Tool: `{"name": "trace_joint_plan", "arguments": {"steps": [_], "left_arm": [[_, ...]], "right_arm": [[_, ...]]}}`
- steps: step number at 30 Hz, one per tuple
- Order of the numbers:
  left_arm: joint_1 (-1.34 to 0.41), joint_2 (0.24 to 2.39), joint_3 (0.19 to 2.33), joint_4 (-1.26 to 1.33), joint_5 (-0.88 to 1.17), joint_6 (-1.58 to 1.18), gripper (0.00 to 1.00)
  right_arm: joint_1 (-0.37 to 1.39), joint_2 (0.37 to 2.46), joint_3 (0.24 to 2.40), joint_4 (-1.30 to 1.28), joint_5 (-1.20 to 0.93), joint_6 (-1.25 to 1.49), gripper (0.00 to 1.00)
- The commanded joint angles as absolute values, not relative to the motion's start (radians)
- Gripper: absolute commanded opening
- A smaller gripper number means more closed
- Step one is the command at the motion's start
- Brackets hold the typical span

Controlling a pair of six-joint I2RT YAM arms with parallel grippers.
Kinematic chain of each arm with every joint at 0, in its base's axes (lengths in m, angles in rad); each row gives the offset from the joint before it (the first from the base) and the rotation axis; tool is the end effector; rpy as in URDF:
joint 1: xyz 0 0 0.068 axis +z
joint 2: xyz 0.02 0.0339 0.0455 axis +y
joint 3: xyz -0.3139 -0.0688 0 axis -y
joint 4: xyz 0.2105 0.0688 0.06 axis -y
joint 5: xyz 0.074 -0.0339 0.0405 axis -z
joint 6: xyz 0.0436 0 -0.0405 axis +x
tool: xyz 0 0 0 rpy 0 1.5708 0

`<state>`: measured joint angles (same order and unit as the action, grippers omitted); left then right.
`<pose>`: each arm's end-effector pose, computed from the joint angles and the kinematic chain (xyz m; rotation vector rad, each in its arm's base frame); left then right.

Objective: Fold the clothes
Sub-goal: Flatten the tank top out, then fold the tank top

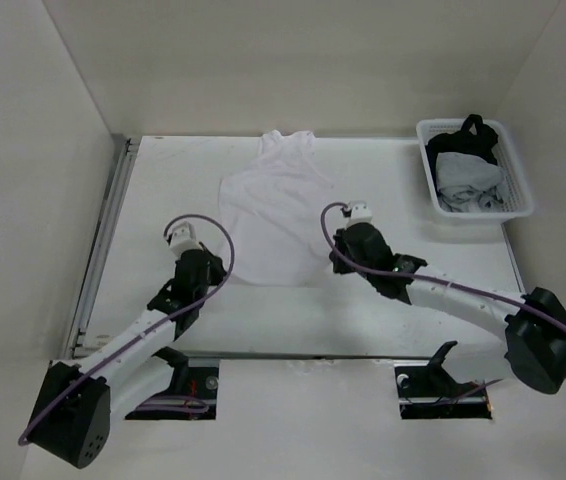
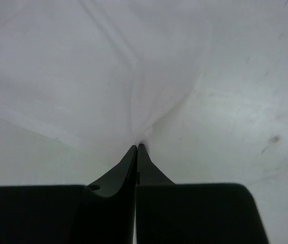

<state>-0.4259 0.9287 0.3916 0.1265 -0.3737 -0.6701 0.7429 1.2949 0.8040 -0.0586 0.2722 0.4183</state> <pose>0.1419 -0.0469 0.2630 -0.4780 1.9091 -0.3516 0.1901 0.1587 0.3086 -0.1819 2.1168 0.4084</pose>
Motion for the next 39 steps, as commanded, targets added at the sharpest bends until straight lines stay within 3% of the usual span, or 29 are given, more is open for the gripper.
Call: {"name": "trace_joint_plan", "arguments": {"steps": [1, 7, 14, 19, 23, 27, 31, 36, 39], "left_arm": [[-0.426, 0.844, 0.249, 0.238, -0.327, -0.831, 0.04], [-0.465, 0.623, 0.138, -0.035, -0.215, -0.983, 0.03], [-0.714, 0.295, 0.214, -0.386, -0.282, -1.066, 0.00], [-0.855, 0.264, 0.411, -0.679, -0.452, -1.092, 0.00], [-0.921, 0.293, 0.434, -0.817, -0.483, -1.190, 0.00], [-0.953, 0.169, 0.472, -0.960, -0.580, -1.278, 0.00], [-0.947, 0.274, 0.570, -0.858, -0.699, -1.188, 0.00], [-0.909, 0.598, 0.693, -0.464, -0.795, -0.841, 0.00], [-0.753, 0.756, 0.745, -0.215, -0.692, -0.639, 0.00]], "right_arm": [[0.811, 1.290, 0.720, 0.018, 0.253, 0.601, 0.00], [0.996, 1.250, 0.580, -0.095, 0.253, 0.796, 0.00], [1.258, 0.973, 0.496, -0.322, 0.382, 1.047, 0.00], [1.329, 0.799, 0.488, -0.532, 0.416, 1.172, 0.00], [1.367, 0.776, 0.453, -0.542, 0.377, 1.235, 0.00], [1.461, 0.741, 0.446, -0.589, 0.411, 1.319, 0.00], [1.397, 0.751, 0.572, -0.629, 0.543, 1.166, 0.00], [1.080, 0.853, 0.692, -0.403, 0.516, 0.783, 0.00], [0.845, 0.960, 0.745, -0.235, 0.373, 0.620, 0.00]]}}
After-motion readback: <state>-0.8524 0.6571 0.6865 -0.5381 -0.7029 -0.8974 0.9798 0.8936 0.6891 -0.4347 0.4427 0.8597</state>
